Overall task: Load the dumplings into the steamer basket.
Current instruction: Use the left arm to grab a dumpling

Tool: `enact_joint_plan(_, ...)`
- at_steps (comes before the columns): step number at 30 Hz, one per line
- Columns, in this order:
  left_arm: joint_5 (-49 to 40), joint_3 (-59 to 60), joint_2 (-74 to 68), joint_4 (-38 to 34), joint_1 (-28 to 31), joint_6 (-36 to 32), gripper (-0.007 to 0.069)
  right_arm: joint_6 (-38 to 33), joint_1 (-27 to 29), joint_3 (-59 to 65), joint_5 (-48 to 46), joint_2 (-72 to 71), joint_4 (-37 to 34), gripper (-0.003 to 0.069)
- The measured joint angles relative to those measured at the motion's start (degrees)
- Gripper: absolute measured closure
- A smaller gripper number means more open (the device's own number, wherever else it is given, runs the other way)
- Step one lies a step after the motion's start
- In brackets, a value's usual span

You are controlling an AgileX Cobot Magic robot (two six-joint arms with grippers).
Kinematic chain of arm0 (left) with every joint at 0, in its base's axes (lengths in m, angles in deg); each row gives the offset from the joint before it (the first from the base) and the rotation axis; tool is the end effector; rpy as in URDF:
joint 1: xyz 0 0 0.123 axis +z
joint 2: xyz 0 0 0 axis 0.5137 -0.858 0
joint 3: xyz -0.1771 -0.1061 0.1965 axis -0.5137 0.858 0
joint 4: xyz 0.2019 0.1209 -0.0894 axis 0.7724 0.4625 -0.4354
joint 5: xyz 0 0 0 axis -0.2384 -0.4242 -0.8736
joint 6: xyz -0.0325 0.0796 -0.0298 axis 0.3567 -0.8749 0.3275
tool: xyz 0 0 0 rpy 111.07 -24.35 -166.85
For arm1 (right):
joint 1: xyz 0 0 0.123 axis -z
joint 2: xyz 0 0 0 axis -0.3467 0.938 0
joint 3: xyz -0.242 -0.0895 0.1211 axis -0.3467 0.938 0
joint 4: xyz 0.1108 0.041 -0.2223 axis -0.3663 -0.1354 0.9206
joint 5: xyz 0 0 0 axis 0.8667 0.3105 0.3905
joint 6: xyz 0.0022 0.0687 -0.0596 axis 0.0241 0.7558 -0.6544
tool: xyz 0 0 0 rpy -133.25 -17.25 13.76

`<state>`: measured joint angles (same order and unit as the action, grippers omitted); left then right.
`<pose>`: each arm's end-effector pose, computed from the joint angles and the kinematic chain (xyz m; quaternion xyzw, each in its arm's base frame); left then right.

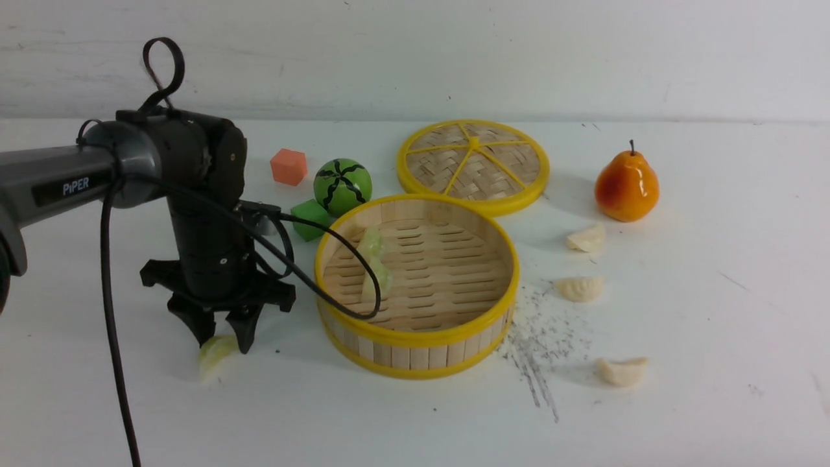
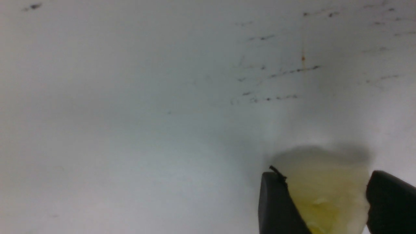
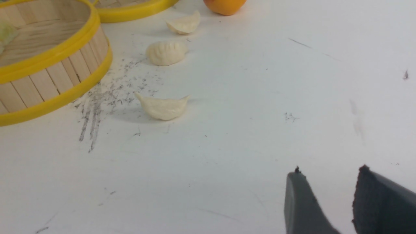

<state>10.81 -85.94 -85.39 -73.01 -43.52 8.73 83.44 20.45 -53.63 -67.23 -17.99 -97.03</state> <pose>0.4084 -0.0870 0.1666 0.0756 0.9968 0.0216 0.0151 0.0518 0.0045 0.1724 0.0456 0.8075 0.0628 0.5848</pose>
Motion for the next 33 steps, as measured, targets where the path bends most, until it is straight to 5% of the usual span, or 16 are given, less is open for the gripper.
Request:
enact_joint_plan(8,3.6,0.6,1.3,-3.8,0.4,-0.8,0.0325,0.0,0.0,0.0,0.0,0.0,0.0,0.0419)
enact_joint_plan(10,5.8,0.6,1.8,-4.8,0.4,-0.9,0.0494,0.0,0.0,0.0,0.0,0.0,0.0,0.0419)
enact_joint_plan(14,9.3,0.6,2.2,-6.2,1.2,0.5,0.0637,0.0,0.0,0.0,0.0,0.0,0.0,0.0419)
enact_joint_plan(27,3.6,0.8,7.8,-7.1,2.9,1.9,0.0616,0.0,0.0,0.0,0.0,0.0,0.0,0.0419)
enact_joint_plan(33,0.6,1.9,15.9,-6.5,2.9,2.4,0.0368,0.0,0.0,0.0,0.0,0.0,0.0,0.0419)
